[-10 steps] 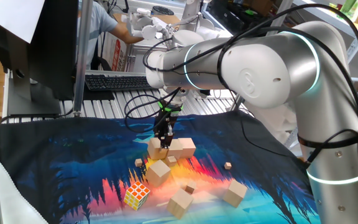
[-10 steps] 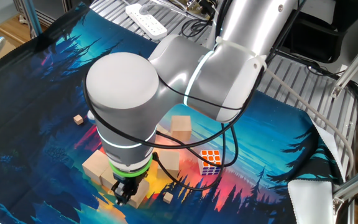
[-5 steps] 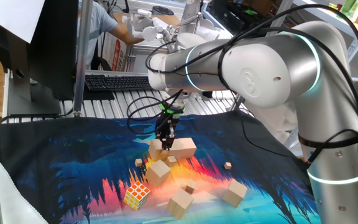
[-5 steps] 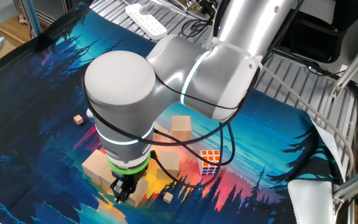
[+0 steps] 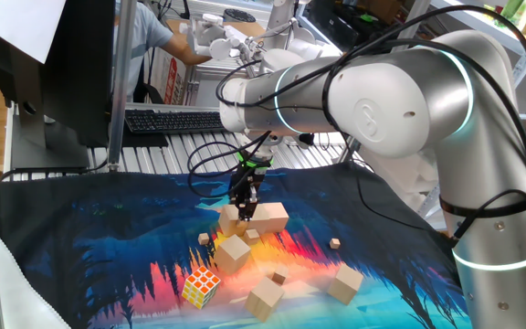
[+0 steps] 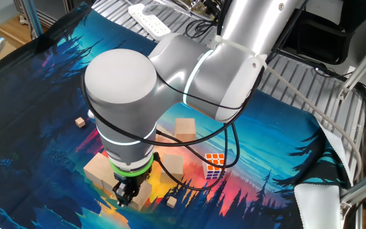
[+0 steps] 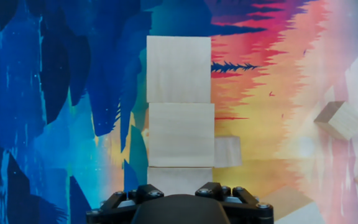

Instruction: Stack the blocks into a pyramid shape

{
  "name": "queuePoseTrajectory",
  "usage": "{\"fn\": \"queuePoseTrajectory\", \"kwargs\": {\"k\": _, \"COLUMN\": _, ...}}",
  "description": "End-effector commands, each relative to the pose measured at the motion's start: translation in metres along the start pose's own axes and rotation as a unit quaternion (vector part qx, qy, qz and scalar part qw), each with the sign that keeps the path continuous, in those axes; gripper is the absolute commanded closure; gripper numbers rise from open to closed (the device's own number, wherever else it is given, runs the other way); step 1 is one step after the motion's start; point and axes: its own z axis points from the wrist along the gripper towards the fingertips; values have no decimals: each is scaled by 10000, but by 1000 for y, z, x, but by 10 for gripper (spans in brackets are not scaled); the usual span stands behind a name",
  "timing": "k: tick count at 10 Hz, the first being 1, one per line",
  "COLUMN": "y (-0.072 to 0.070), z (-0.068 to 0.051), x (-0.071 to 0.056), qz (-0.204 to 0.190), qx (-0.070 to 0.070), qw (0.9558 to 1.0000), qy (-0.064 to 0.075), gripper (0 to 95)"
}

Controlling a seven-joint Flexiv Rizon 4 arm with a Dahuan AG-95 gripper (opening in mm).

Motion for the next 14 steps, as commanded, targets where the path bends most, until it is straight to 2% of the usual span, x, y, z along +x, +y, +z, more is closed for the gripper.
{"fn": "queuePoseTrajectory", "kwargs": {"k": 1, "y": 1, "z": 1, "x": 0, "qz": 45, "qx": -8, "qw": 10000, "qy": -9, "gripper": 760}}
{"fn": "queuePoseTrajectory", "kwargs": {"k": 2, "y": 1, "z": 2, "x": 1, "qz": 52, "qx": -6, "qw": 10000, "qy": -22, "gripper": 570}}
{"fn": "queuePoseTrajectory", "kwargs": {"k": 4, "y": 0, "z": 1, "x": 1, "qz": 60, "qx": -3, "qw": 10000, "qy": -16, "gripper": 570}}
{"fn": "queuePoseTrajectory", "kwargs": {"k": 5, "y": 0, "z": 1, "x": 1, "qz": 44, "qx": -2, "qw": 10000, "qy": -17, "gripper": 380}}
{"fn": "queuePoseTrajectory", "kwargs": {"k": 7, "y": 0, "z": 1, "x": 1, "qz": 44, "qx": -2, "qw": 10000, "qy": -13, "gripper": 380}}
{"fn": "queuePoseTrajectory", "kwargs": {"k": 8, "y": 0, "z": 1, "x": 1, "qz": 48, "qx": -1, "qw": 10000, "qy": -12, "gripper": 190}}
{"fn": "queuePoseTrajectory", "kwargs": {"k": 11, "y": 0, "z": 1, "x": 2, "qz": 41, "qx": 3, "qw": 10000, "qy": -13, "gripper": 190}}
{"fn": "queuePoseTrajectory", "kwargs": {"k": 14, "y": -7, "z": -9, "x": 13, "qz": -60, "qx": 60, "qw": 9999, "qy": 86, "gripper": 190}}
